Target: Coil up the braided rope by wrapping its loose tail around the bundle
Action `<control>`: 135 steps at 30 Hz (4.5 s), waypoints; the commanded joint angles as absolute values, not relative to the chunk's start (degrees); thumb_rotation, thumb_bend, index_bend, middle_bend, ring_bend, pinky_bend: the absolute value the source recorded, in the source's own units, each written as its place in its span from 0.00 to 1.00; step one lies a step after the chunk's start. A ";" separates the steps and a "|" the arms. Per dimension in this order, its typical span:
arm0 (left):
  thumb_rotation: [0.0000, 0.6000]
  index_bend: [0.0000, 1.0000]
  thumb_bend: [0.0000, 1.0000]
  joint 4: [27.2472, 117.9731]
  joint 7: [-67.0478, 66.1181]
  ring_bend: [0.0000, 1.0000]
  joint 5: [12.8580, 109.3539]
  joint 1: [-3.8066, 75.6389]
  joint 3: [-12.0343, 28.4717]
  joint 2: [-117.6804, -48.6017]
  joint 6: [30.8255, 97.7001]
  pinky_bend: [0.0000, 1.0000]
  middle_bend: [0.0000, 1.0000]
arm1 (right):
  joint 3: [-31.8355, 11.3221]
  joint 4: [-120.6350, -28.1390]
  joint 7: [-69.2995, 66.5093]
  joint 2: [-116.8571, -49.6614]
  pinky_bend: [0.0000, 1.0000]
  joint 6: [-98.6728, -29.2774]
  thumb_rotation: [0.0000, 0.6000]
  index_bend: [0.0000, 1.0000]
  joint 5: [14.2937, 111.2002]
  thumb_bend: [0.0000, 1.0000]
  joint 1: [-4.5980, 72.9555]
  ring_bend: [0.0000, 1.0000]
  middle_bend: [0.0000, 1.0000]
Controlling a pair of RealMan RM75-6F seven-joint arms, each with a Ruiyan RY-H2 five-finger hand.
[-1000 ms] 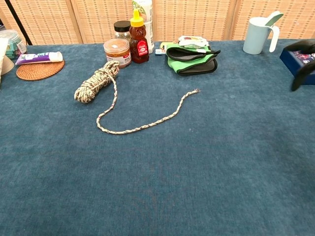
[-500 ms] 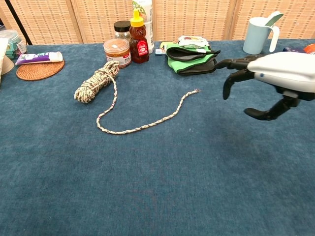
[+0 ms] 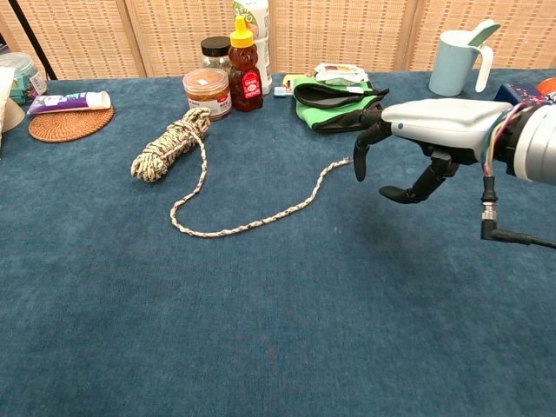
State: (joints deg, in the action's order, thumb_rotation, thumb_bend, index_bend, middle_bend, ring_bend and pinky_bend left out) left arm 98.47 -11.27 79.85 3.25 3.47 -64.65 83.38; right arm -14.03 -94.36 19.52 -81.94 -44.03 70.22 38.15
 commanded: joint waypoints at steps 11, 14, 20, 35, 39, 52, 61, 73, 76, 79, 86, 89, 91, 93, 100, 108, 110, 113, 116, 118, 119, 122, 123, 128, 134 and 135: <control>1.00 0.00 0.00 98.79 -11.64 0.00 79.16 3.49 3.34 -64.53 82.96 0.00 0.00 | -14.74 -87.33 18.76 -87.38 0.00 -42.69 1.00 0.38 61.98 0.34 43.33 0.00 0.00; 1.00 0.00 0.00 98.80 -11.69 0.00 79.04 3.56 3.29 -64.53 82.86 0.00 0.00 | -14.45 -85.97 18.03 -88.83 0.00 -43.30 1.00 0.40 61.93 0.34 43.93 0.00 0.00; 1.00 0.00 0.00 98.87 -11.81 0.00 78.83 3.69 3.20 -64.57 82.66 0.00 0.00 | -14.18 -83.78 17.11 -91.70 0.00 -43.09 1.00 0.41 61.09 0.34 45.54 0.00 0.00; 1.00 0.00 0.00 98.93 -11.68 0.00 78.32 3.78 3.15 -64.33 82.57 0.00 0.00 | -14.81 -76.13 18.73 -99.57 0.00 -42.26 1.00 0.44 56.04 0.34 50.82 0.00 0.00; 1.00 0.00 0.00 98.98 -11.72 0.00 78.06 3.89 3.17 -64.26 82.36 0.00 0.00 | -14.75 -74.64 19.05 -100.48 0.00 -42.00 1.00 0.44 54.88 0.34 51.66 0.00 0.00; 1.00 0.00 0.00 98.98 -12.05 0.00 77.07 4.21 3.27 -64.36 81.73 0.00 0.00 | -14.89 -71.06 19.49 -102.95 0.00 -41.01 1.00 0.44 52.75 0.34 54.26 0.00 0.00; 1.00 0.00 0.00 98.86 -12.17 0.00 76.35 4.52 3.42 -64.43 81.25 0.00 0.00 | -14.88 -69.03 20.19 -104.35 0.00 -40.49 1.00 0.44 51.06 0.35 55.99 0.00 0.00; 1.00 0.00 0.00 98.89 -12.11 0.00 76.07 4.65 3.40 -64.35 81.16 0.00 0.00 | -14.45 -67.49 20.21 -105.18 0.00 -40.13 1.00 0.47 50.17 0.38 57.08 0.00 0.00; 1.00 0.00 0.00 98.91 -12.10 0.00 76.06 4.68 3.35 -64.34 81.11 0.00 0.00 | -14.34 -67.24 20.17 -105.26 0.00 -40.04 1.00 0.48 49.89 0.38 57.19 0.00 0.00; 1.00 0.00 0.00 98.92 -12.00 0.00 76.02 4.68 3.36 -64.29 81.15 0.00 0.00 | -14.19 -67.12 20.29 -105.28 0.00 -40.14 1.00 0.49 49.73 0.38 57.32 0.00 0.00; 1.00 0.00 0.00 98.95 -11.72 0.00 76.08 4.69 3.29 -64.15 81.17 0.00 0.00 | -13.89 -67.27 20.57 -105.32 0.00 -40.41 1.00 0.52 49.39 0.38 57.54 0.00 0.00; 1.00 0.00 0.00 98.97 -11.72 0.00 76.12 4.69 3.28 -64.14 81.23 0.00 0.00 | -13.75 -67.30 20.59 -105.37 0.00 -40.45 1.00 0.52 49.26 0.38 57.57 0.00 0.00; 1.00 0.00 0.00 98.94 -11.67 0.00 76.12 4.68 3.24 -64.15 81.24 0.00 0.00 | -13.61 -67.18 20.66 -105.44 0.00 -40.48 1.00 0.52 49.15 0.38 57.61 0.00 0.00; 1.00 0.00 0.00 98.95 -11.65 0.00 76.12 4.69 3.24 -64.13 81.24 0.00 0.00 | -13.55 -67.13 20.66 -105.50 0.00 -40.47 1.00 0.52 49.05 0.38 57.65 0.00 0.00; 1.00 0.00 0.00 98.99 -11.47 0.00 76.04 4.77 3.20 -64.04 81.06 0.00 0.00 | -13.33 -66.63 21.02 -105.82 0.00 -40.58 1.00 0.55 48.66 0.39 57.90 0.00 0.00; 1.00 0.00 0.00 98.97 -11.25 0.00 76.10 4.78 3.14 -63.92 81.08 0.00 0.00 | -13.20 -66.48 21.07 -106.11 0.00 -40.84 1.00 0.57 48.49 0.39 57.97 0.00 0.00; 1.00 0.00 0.00 98.96 -11.27 0.00 76.08 4.80 3.12 -63.93 81.06 0.00 0.00 | -13.21 -66.63 21.00 -106.06 0.00 -40.94 1.00 0.57 48.58 0.40 57.96 0.00 0.00; 1.00 0.00 0.00 98.91 -11.38 0.00 76.02 4.86 3.12 -63.99 80.97 0.00 0.00 | -13.26 -67.17 20.85 -105.78 0.00 -41.21 1.00 0.58 48.88 0.39 57.88 0.00 0.00; 1.00 0.00 0.00 98.91 -11.51 0.00 75.87 4.95 3.14 -64.06 80.81 0.00 0.00 | -13.31 -68.01 20.53 -105.27 0.00 -41.57 1.00 0.58 49.35 0.39 57.67 0.00 0.00; 1.00 0.00 0.00 98.90 -11.63 0.00 75.77 5.00 3.14 -64.12 80.73 0.00 0.00 | -13.30 -68.64 20.28 -104.85 0.00 -41.82 1.00 0.58 49.71 0.39 57.48 0.00 0.00; 1.00 0.00 0.00 98.89 -11.69 0.00 75.74 5.02 3.15 -64.14 80.73 0.00 0.00 | -13.29 -68.93 20.18 -104.66 0.00 -41.90 1.00 0.59 49.83 0.40 57.39 0.00 0.00; 1.00 0.00 0.00 98.88 -11.91 0.00 75.70 5.17 3.17 -64.28 80.58 0.00 0.00 | -13.20 -70.55 19.73 -103.58 0.00 -42.55 1.00 0.59 50.69 0.40 56.88 0.00 0.00; 1.00 0.00 0.00 98.84 -11.95 0.00 75.81 5.28 3.17 -64.37 80.48 0.00 0.00 | -13.11 -71.33 19.59 -103.02 0.00 -42.91 1.00 0.60 51.13 0.40 56.61 0.00 0.00; 1.00 0.00 0.00 98.36 -11.43 0.00 77.11 6.30 3.42 -64.96 79.87 0.00 0.00 | -12.74 -74.65 19.15 -100.40 0.00 -44.74 1.00 0.60 52.87 0.40 55.33 0.00 0.00; 1.00 0.00 0.00 99.18 -12.55 0.00 76.26 9.54 5.99 -65.50 77.52 0.00 0.00 | -12.09 -79.25 18.74 -96.19 0.00 -47.11 1.00 0.60 54.56 0.40 53.24 0.00 0.00; 1.00 0.00 0.00 99.32 -12.83 0.00 75.81 10.20 6.65 -65.62 77.09 0.00 0.00 | -12.00 -79.86 18.64 -95.62 0.00 -47.42 1.00 0.60 54.77 0.40 52.94 0.00 0.00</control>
